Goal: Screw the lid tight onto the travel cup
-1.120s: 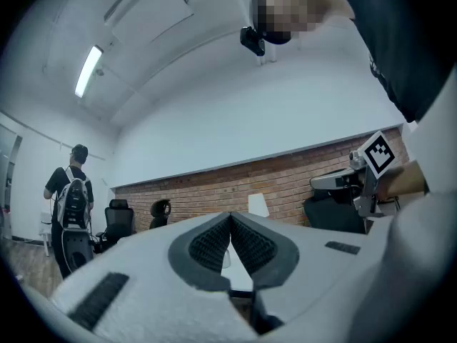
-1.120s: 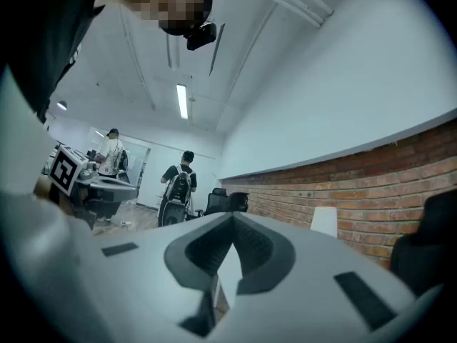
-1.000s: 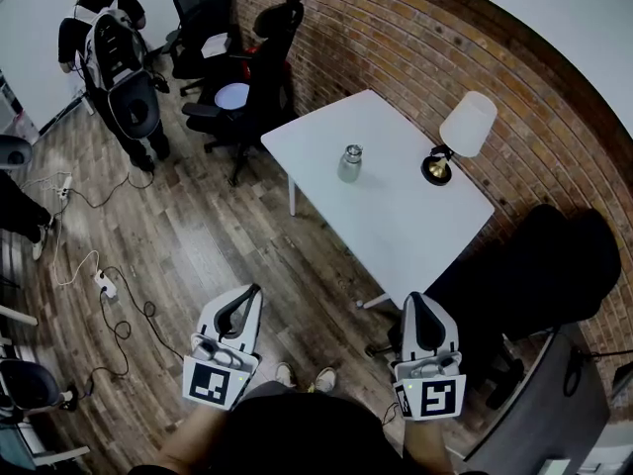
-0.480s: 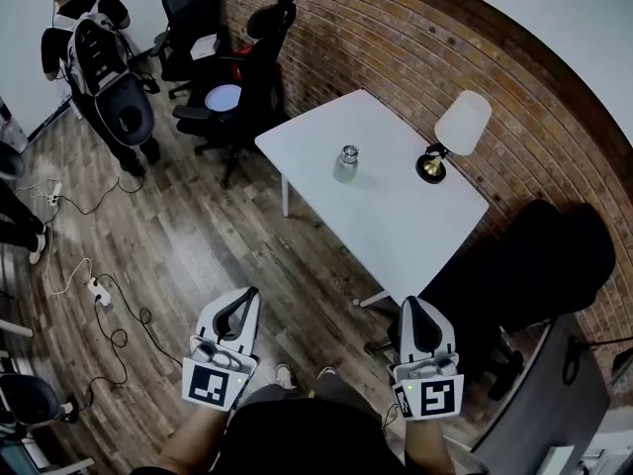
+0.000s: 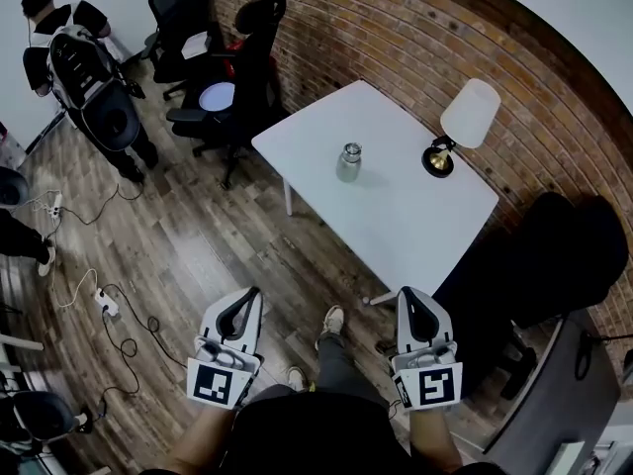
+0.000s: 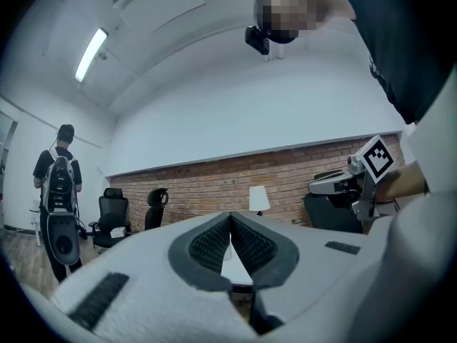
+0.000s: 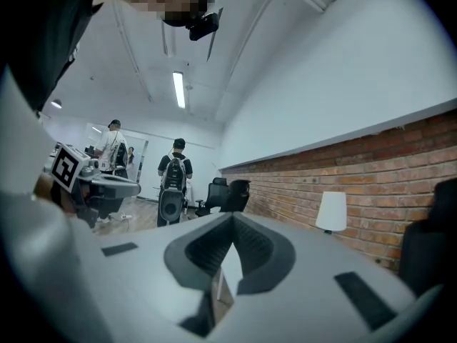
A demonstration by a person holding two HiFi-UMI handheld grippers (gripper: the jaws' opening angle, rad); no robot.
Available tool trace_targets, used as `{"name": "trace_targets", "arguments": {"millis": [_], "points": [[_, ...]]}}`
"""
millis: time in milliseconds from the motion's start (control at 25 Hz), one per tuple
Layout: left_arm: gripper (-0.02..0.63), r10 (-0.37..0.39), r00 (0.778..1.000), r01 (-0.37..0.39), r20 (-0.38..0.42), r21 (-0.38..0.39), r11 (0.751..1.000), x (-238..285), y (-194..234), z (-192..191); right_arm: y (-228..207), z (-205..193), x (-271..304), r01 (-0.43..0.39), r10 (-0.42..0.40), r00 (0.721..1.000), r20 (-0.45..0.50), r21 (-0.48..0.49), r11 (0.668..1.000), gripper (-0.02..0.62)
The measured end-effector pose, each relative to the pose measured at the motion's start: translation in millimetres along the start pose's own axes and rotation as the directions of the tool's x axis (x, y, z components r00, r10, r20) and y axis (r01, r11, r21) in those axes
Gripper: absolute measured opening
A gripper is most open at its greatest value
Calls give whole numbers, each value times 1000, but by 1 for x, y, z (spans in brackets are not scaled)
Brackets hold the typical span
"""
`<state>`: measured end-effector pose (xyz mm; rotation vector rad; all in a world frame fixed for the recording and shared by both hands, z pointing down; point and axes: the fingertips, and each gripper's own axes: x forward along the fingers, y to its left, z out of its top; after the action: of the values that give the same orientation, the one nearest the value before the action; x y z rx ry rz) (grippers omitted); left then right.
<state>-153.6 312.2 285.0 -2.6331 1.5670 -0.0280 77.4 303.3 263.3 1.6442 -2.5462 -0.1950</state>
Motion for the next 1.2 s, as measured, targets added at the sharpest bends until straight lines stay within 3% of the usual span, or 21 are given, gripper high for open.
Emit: {"name": "trace_targets", "arguments": {"millis": [240,640,1000,1200], "points": [[25,10,999,-10,-36,12,1000,77,28,-8,-43,-8,87,-34,34,999,22,5,999,14],[25,40,999,-36,-36,87,996,202,51,17,-122,-30,192,-94,93,996,17,51,994,14],[25,50,997,-46,-56,68,997,241,78,11,-117,-59,245,-142,146,987,-64,70,987,14],[25,-12,999,13,-41,31,999,261,100,2,-109,-54,264,-95,98,992,-82,42,995,14]]}}
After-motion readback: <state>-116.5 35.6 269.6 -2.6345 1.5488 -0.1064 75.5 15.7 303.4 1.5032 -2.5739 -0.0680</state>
